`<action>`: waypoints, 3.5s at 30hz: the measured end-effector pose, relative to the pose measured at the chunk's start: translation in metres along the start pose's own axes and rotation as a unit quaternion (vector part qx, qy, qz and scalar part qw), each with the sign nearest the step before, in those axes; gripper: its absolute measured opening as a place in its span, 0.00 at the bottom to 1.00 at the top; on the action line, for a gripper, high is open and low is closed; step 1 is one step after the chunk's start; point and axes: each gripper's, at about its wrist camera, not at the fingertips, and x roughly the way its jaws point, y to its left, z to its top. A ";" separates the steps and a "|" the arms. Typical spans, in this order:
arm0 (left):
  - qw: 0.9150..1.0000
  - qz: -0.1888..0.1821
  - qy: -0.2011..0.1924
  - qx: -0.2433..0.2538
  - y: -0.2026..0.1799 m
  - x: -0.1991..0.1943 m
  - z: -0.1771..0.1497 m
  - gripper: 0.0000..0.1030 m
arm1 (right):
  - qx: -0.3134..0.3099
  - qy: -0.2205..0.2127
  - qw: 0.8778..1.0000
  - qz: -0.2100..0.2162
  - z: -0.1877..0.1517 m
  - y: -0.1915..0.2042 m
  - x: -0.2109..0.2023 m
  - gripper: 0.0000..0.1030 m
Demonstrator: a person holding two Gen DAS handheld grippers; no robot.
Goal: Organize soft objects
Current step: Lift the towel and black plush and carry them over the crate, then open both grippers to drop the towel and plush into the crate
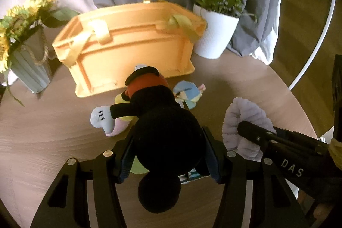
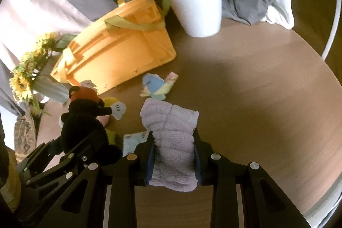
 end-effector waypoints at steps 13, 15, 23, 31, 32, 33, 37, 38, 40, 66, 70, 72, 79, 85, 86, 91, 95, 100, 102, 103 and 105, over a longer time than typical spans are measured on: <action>0.997 0.027 -0.067 -0.016 0.015 -0.045 0.027 0.55 | -0.044 -0.055 0.997 0.023 0.029 0.035 -0.034 0.30; 0.996 0.029 -0.077 -0.015 0.017 -0.052 0.032 0.55 | -0.046 -0.060 0.997 0.030 0.034 0.038 -0.038 0.30; 0.993 0.033 -0.108 -0.021 0.022 -0.074 0.055 0.55 | -0.060 -0.096 0.992 0.053 0.057 0.056 -0.054 0.30; 0.991 0.040 -0.125 -0.026 0.028 -0.086 0.072 0.55 | -0.075 -0.125 0.987 0.071 0.075 0.071 -0.065 0.30; 0.991 0.041 -0.128 -0.026 0.029 -0.087 0.074 0.55 | -0.076 -0.126 0.986 0.075 0.077 0.073 -0.066 0.30; 0.990 0.043 -0.131 -0.026 0.029 -0.088 0.076 0.55 | -0.077 -0.128 0.986 0.077 0.078 0.075 -0.067 0.30; 0.989 0.053 -0.140 -0.023 0.031 -0.091 0.086 0.55 | -0.084 -0.136 0.984 0.083 0.088 0.080 -0.069 0.30; 0.988 0.054 -0.140 -0.022 0.031 -0.091 0.089 0.55 | -0.085 -0.138 0.983 0.086 0.090 0.082 -0.069 0.30; 0.988 0.056 -0.142 -0.020 0.031 -0.090 0.095 0.55 | -0.087 -0.140 0.982 0.089 0.096 0.085 -0.068 0.30; 0.985 0.081 -0.147 -0.027 0.075 -0.037 0.175 0.56 | -0.127 -0.141 0.977 0.096 0.190 0.122 -0.010 0.31; 0.987 0.079 -0.134 -0.033 0.083 -0.019 0.186 0.56 | -0.131 -0.134 0.978 0.092 0.204 0.126 0.008 0.31; 0.988 0.078 -0.127 -0.036 0.088 -0.009 0.191 0.56 | -0.133 -0.130 0.978 0.090 0.209 0.127 0.017 0.31; 0.992 0.068 -0.095 -0.048 0.099 0.028 0.201 0.56 | -0.130 -0.101 0.983 0.082 0.223 0.127 0.052 0.31; 0.995 0.060 -0.062 -0.053 0.109 0.063 0.201 0.56 | -0.133 -0.074 0.986 0.063 0.232 0.122 0.087 0.31; 0.995 0.057 -0.056 -0.053 0.111 0.069 0.201 0.56 | -0.134 -0.069 0.987 0.060 0.233 0.122 0.093 0.31; 0.997 0.047 -0.028 -0.052 0.113 0.091 0.198 0.57 | -0.139 -0.043 0.988 0.050 0.233 0.120 0.115 0.31; 0.997 0.060 -0.021 -0.046 0.112 0.097 0.195 0.61 | -0.141 -0.024 0.989 0.045 0.233 0.119 0.127 0.35; 0.995 0.087 -0.040 -0.038 0.112 0.086 0.194 0.75 | -0.144 -0.020 0.989 0.038 0.233 0.119 0.131 0.44; 0.994 0.098 -0.044 -0.034 0.112 0.081 0.194 0.76 | -0.146 -0.022 0.988 0.036 0.233 0.121 0.131 0.46; 0.993 0.104 -0.047 -0.034 0.112 0.077 0.194 0.76 | -0.146 -0.023 0.988 0.034 0.233 0.121 0.130 0.48; 0.992 0.111 -0.052 -0.036 0.113 0.072 0.193 0.76 | -0.149 -0.022 0.988 0.031 0.233 0.121 0.129 0.50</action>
